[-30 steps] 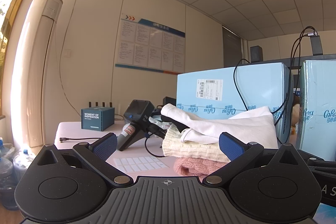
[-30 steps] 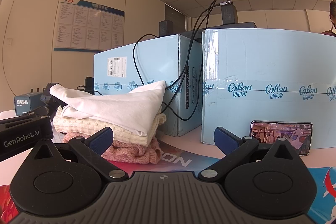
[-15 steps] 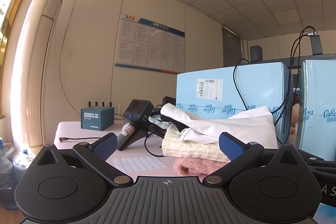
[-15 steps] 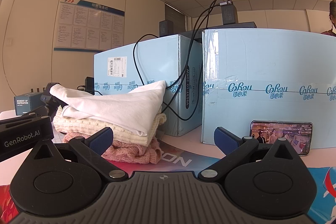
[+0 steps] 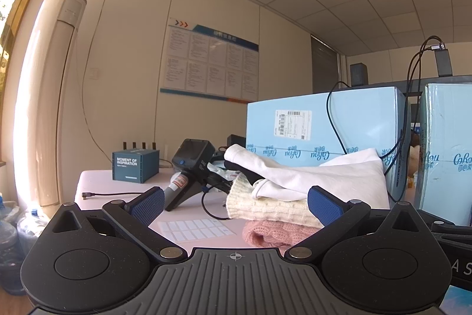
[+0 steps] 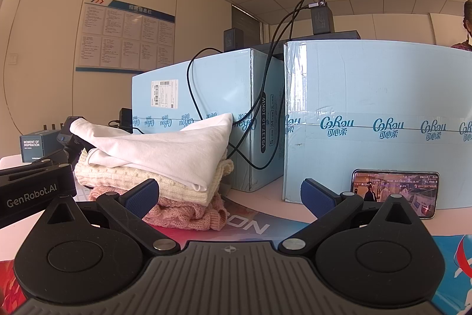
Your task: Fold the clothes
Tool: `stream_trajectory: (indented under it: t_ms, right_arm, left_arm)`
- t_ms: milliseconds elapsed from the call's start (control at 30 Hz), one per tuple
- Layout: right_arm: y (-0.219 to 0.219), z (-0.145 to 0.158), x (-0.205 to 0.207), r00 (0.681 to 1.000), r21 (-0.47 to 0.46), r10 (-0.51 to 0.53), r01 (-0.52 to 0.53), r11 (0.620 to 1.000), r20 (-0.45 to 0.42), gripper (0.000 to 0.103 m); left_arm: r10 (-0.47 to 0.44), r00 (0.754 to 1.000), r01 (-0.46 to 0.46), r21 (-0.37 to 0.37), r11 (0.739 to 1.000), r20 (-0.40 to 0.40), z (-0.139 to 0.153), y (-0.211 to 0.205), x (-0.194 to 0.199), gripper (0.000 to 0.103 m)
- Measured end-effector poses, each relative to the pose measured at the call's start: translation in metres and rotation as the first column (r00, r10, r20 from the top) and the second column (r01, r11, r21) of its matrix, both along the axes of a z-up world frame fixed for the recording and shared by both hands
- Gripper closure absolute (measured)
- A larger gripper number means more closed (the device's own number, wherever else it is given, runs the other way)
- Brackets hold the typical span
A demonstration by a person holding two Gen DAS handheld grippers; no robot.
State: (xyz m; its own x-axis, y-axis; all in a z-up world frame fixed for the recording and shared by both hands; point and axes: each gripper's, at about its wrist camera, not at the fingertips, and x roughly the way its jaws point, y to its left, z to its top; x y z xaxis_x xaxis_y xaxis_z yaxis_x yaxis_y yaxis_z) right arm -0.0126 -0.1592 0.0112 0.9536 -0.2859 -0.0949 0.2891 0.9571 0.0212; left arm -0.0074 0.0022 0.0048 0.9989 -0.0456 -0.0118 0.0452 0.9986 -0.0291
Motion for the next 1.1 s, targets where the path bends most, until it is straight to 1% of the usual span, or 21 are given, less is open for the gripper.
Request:
stream_trajectory:
  t_ms: [1100]
  right_arm:
    - [0.0003,0.0001,0.0,1.0,0.0,-0.001,0.001,1.0,0.0,0.0]
  left_arm:
    - [-0.001,1.0,0.001,-0.004,1.0,0.003,0.0006,-0.0009,0.0025,0.0]
